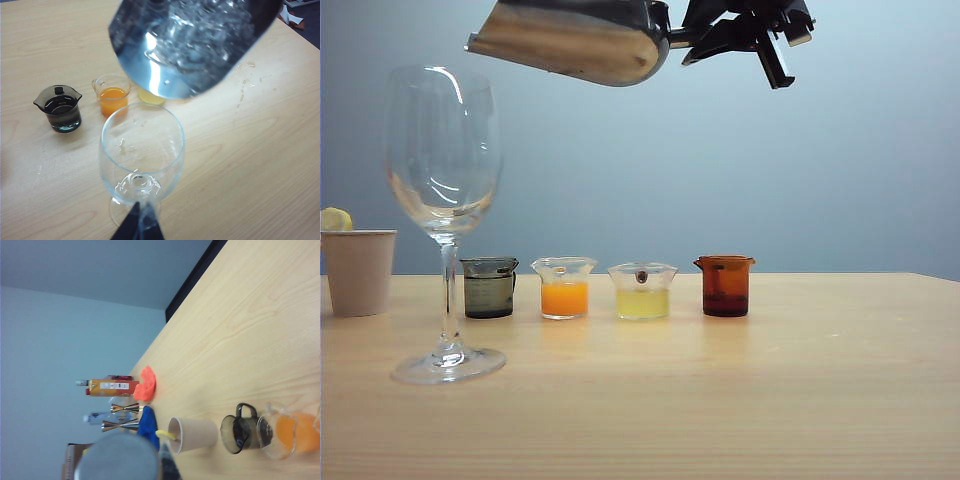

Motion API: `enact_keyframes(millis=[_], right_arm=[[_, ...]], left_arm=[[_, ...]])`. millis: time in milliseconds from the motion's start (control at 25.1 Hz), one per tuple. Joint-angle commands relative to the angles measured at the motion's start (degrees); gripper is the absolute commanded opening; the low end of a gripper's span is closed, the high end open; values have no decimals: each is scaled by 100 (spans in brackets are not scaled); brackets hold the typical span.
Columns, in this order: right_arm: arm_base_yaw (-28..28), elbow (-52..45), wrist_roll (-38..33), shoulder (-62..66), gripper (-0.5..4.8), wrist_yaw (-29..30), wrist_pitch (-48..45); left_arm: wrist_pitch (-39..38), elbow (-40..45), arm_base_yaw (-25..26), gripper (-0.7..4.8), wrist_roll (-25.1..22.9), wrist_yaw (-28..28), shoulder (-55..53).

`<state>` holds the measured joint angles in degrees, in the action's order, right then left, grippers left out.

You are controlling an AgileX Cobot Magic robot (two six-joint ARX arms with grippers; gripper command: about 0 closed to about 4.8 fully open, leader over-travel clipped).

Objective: Pick up the ice scoop on the desk filled with ice cubes, pour the ice into the goblet, and finally put the scoop back on the table.

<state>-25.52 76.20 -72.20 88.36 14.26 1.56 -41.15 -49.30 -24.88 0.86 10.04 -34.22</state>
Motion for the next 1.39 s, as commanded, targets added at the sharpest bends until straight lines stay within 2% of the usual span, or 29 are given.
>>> enact_keyframes(millis=[40, 398, 1393], right_arm=[[0, 223, 208, 0, -9, 28, -2], [-212, 225, 385, 61, -9, -46, 44], [-212, 310, 640, 61, -9, -326, 304]], left_arm=[[-31, -33, -4, -5, -46, 28, 4], [-31, -33, -4, -5, -46, 31, 4], [-35, -33, -4, -5, -44, 31, 4]])
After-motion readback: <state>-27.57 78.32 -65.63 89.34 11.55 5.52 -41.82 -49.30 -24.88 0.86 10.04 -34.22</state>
